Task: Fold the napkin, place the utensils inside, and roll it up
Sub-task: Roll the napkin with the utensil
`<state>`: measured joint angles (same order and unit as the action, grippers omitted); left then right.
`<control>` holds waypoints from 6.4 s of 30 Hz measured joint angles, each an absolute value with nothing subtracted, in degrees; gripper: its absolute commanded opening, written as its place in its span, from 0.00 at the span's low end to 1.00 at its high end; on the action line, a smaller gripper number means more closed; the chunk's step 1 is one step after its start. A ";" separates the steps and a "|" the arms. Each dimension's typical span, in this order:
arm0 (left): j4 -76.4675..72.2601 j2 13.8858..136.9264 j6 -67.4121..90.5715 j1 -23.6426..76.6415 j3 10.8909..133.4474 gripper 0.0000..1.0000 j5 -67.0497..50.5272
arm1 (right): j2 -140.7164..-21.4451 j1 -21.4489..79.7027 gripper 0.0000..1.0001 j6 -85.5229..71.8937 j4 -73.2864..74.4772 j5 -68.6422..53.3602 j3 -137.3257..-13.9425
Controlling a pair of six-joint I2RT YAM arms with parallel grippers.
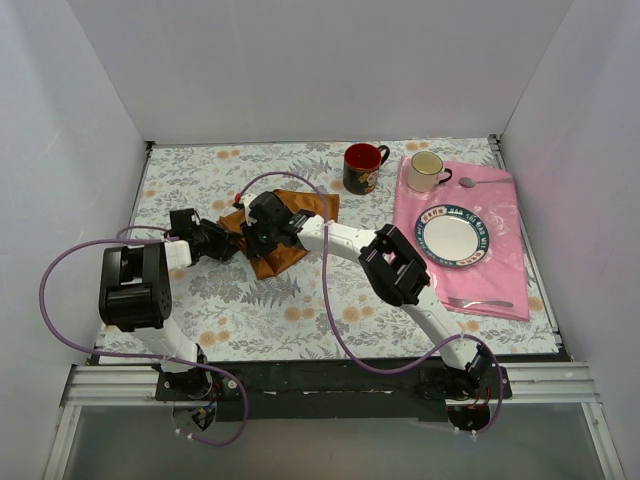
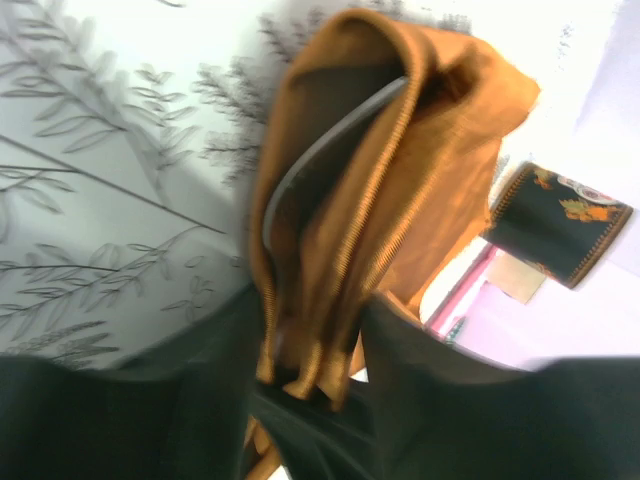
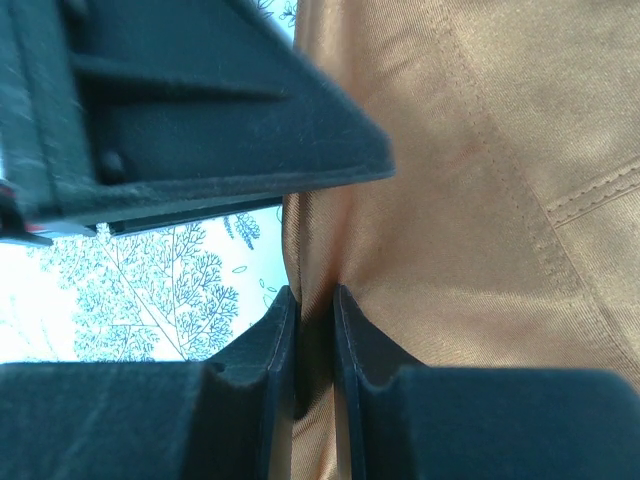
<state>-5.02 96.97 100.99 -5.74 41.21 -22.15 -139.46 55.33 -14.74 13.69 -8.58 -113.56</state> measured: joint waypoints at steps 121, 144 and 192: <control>30.17 99.74 82.32 7.46 60.53 0.00 -2.07 | -127.09 46.98 0.01 -20.97 -18.74 -30.89 -78.54; 37.30 97.95 84.07 10.41 60.36 0.00 -3.95 | -121.34 56.34 0.56 0.03 0.03 -13.56 -81.89; 33.93 72.88 76.47 9.82 57.89 0.60 -7.81 | -127.81 45.01 0.01 -22.13 -7.97 -37.74 -82.17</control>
<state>33.93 72.88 76.47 9.82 57.89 -7.81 -127.81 45.01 -22.13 -7.97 -37.74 -82.17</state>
